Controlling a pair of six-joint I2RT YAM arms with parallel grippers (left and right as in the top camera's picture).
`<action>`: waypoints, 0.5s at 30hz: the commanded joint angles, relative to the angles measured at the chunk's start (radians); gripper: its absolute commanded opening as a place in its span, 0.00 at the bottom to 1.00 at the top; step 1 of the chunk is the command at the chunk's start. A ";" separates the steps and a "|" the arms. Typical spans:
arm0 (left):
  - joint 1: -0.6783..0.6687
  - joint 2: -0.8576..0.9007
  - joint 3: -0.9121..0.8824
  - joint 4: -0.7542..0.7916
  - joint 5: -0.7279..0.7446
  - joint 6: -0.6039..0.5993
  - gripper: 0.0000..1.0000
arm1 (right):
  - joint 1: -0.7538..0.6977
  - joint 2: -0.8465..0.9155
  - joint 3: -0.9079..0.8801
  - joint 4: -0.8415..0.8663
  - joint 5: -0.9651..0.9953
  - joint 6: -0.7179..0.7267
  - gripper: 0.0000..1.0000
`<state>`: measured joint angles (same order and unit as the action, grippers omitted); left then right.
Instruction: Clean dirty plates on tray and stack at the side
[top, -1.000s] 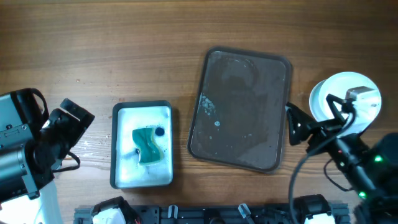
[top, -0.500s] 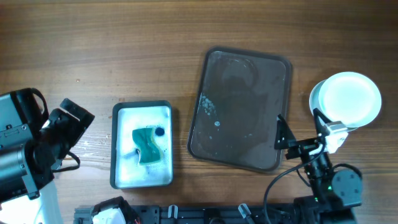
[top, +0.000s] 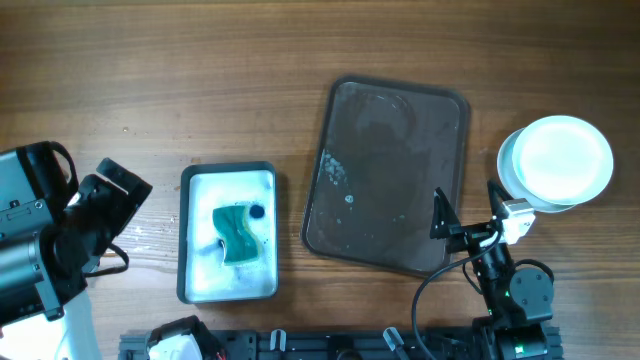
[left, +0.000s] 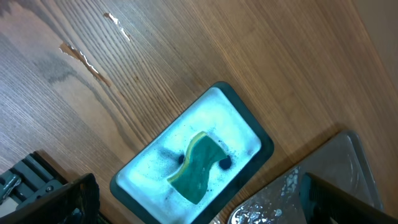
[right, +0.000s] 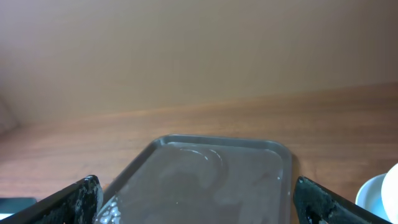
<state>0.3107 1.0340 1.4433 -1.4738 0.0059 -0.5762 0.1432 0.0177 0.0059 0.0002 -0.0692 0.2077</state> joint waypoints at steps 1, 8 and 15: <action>0.008 -0.004 0.013 0.002 0.001 0.023 1.00 | 0.000 -0.002 0.000 0.001 0.018 0.004 1.00; 0.008 -0.004 0.013 0.002 0.001 0.023 1.00 | 0.000 -0.002 0.000 0.002 0.018 0.004 1.00; 0.004 -0.009 0.011 0.002 0.001 0.023 1.00 | 0.000 -0.002 0.000 0.002 0.018 0.004 0.99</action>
<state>0.3107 1.0340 1.4433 -1.4738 0.0059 -0.5762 0.1432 0.0177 0.0059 0.0002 -0.0692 0.2077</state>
